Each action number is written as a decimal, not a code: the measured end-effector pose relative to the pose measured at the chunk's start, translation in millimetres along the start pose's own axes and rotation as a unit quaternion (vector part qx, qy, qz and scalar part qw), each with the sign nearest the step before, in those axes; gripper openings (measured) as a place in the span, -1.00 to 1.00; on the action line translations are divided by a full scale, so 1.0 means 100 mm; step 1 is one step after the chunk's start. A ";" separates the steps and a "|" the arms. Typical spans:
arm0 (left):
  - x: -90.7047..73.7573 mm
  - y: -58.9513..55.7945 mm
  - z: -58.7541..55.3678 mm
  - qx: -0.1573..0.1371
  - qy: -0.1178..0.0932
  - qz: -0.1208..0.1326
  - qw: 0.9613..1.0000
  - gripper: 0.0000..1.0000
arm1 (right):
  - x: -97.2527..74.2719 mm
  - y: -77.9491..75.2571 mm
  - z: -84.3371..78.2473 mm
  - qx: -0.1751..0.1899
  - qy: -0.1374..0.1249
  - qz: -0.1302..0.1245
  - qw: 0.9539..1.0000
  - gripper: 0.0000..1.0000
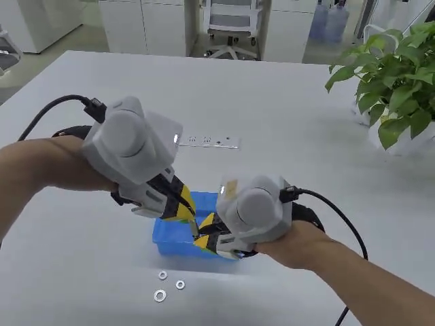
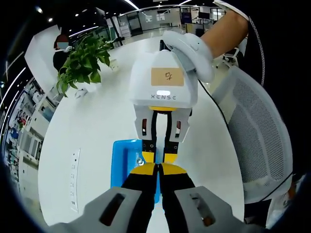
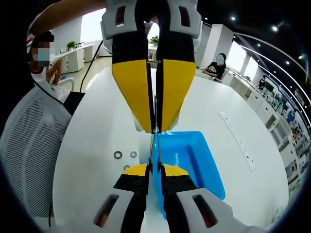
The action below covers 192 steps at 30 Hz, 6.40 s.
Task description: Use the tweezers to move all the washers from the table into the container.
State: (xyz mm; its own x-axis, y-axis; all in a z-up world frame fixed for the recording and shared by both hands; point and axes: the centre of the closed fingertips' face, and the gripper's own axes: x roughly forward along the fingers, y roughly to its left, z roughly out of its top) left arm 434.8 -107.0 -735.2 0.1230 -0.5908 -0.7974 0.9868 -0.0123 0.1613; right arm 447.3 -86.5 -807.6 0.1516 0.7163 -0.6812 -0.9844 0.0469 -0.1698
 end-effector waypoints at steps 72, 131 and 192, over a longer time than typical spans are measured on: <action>0.33 -0.45 -0.40 -0.050 0.013 -0.044 0.998 -0.89 | 0.48 0.56 -0.22 0.036 -0.004 0.063 0.997 -0.72; -0.08 -0.24 0.03 -0.033 -0.016 -0.004 0.999 -0.89 | 0.01 0.28 0.12 -0.014 0.005 0.032 0.999 -0.81; 0.56 0.54 -0.18 -0.025 -0.024 -0.013 0.999 -0.89 | 0.30 -0.48 -0.51 0.014 0.031 0.038 0.999 -0.80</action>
State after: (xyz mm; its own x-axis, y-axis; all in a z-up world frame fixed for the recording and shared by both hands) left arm 497.3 -126.0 -781.2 0.0932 -0.6286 -0.7721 0.9938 0.0111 0.1110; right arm 503.6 -102.7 -855.8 0.0812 0.6741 -0.7342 -0.9952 0.0147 -0.0965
